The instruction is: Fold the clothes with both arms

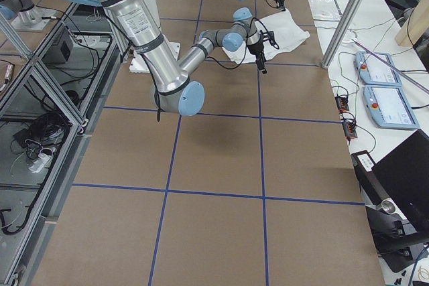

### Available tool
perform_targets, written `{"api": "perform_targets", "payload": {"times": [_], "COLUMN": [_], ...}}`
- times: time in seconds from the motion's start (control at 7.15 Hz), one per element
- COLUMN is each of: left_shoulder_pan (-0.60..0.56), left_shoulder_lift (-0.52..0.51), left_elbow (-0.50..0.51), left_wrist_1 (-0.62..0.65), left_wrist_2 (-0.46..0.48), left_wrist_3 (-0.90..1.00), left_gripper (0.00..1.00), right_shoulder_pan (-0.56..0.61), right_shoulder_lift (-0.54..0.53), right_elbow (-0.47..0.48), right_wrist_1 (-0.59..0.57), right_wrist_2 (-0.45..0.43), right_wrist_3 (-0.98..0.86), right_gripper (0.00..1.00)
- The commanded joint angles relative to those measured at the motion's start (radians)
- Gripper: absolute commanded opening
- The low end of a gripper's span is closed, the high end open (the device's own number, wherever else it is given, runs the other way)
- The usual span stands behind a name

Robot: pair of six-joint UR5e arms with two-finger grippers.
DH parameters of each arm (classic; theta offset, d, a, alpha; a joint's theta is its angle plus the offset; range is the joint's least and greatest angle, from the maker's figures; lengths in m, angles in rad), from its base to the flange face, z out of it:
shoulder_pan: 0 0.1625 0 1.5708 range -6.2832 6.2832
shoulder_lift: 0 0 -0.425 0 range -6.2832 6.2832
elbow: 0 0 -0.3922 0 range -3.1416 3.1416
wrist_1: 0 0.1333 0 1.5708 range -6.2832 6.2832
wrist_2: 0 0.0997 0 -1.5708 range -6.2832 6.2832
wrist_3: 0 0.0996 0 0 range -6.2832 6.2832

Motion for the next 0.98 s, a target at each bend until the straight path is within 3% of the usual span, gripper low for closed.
{"api": "perform_targets", "payload": {"times": [0.0,0.14,0.28,0.42,0.56,0.84], "left_shoulder_pan": [-0.013,-0.014,-0.016,-0.014,-0.013,-0.01], "left_shoulder_lift": [-0.074,-0.023,0.056,0.109,0.12,0.149], "left_elbow": [0.08,-0.041,-0.153,-0.223,-0.259,-0.285], "left_wrist_1": [-0.017,-0.017,-0.017,-0.023,-0.022,-0.029], "left_wrist_2": [0.04,0.015,-0.1,-0.141,-0.143,-0.143], "left_wrist_3": [0.003,0.005,0.0,-0.006,-0.013,-0.013], "left_gripper": [0.99,1.0,1.0,1.0,1.0,1.0], "right_shoulder_pan": [-0.025,-0.031,-0.046,-0.068,-0.086,-0.126], "right_shoulder_lift": [0.005,0.02,0.072,0.133,0.209,0.343], "right_elbow": [-0.01,-0.031,-0.101,-0.201,-0.307,-0.508], "right_wrist_1": [0.039,0.061,0.111,0.201,0.286,0.343], "right_wrist_2": [0.0,-0.002,-0.005,-0.021,-0.031,-0.093], "right_wrist_3": [0.028,0.06,0.101,0.163,0.263,0.3], "right_gripper": [1.0,1.0,1.0,0.99,0.97,0.82]}}
